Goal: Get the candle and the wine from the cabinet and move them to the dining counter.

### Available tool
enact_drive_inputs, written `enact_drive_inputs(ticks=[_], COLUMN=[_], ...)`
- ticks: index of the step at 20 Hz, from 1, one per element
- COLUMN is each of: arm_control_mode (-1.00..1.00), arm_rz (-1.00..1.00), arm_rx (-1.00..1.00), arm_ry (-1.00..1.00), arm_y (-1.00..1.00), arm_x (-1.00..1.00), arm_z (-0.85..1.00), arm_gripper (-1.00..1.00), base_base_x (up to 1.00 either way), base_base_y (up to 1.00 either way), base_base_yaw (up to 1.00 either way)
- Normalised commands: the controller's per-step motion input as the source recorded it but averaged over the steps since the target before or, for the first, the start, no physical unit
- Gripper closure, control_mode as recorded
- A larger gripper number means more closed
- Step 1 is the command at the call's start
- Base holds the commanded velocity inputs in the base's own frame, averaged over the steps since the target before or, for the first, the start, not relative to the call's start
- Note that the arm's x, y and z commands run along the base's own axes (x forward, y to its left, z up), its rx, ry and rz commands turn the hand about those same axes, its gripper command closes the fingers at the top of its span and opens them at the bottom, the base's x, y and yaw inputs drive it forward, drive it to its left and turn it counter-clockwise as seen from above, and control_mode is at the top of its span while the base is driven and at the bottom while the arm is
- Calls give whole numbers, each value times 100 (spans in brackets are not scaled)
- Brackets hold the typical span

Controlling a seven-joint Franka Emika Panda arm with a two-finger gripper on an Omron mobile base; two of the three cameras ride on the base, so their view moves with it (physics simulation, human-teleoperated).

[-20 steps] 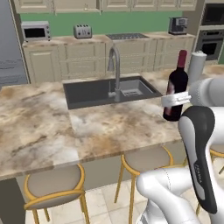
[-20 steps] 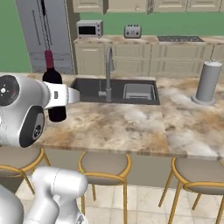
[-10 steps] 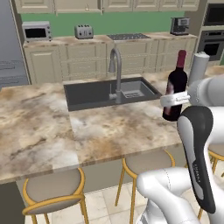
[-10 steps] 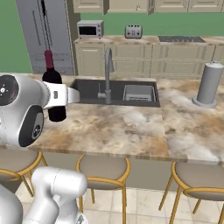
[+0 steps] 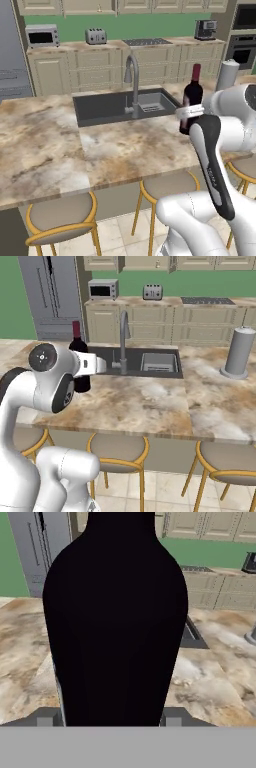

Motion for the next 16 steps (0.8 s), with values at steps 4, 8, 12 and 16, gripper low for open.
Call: enact_drive_inputs(ticks=[4, 8, 12, 16], arm_control_mode=[-100, -100, -100, -100], arm_rz=[5, 3, 2, 0], arm_rx=[0, 0, 0, 0], arm_ry=[0, 0, 0, 0], arm_y=[-29, -16, -9, -4], arm_x=[90, 86, 88, 87], arm_z=[-65, -63, -58, -57], arm_gripper=[100, 100, 100, 100], base_base_x=[0, 0, 0, 0], base_base_y=[0, 0, 0, 0], base_base_yaw=[0, 0, 0, 0])
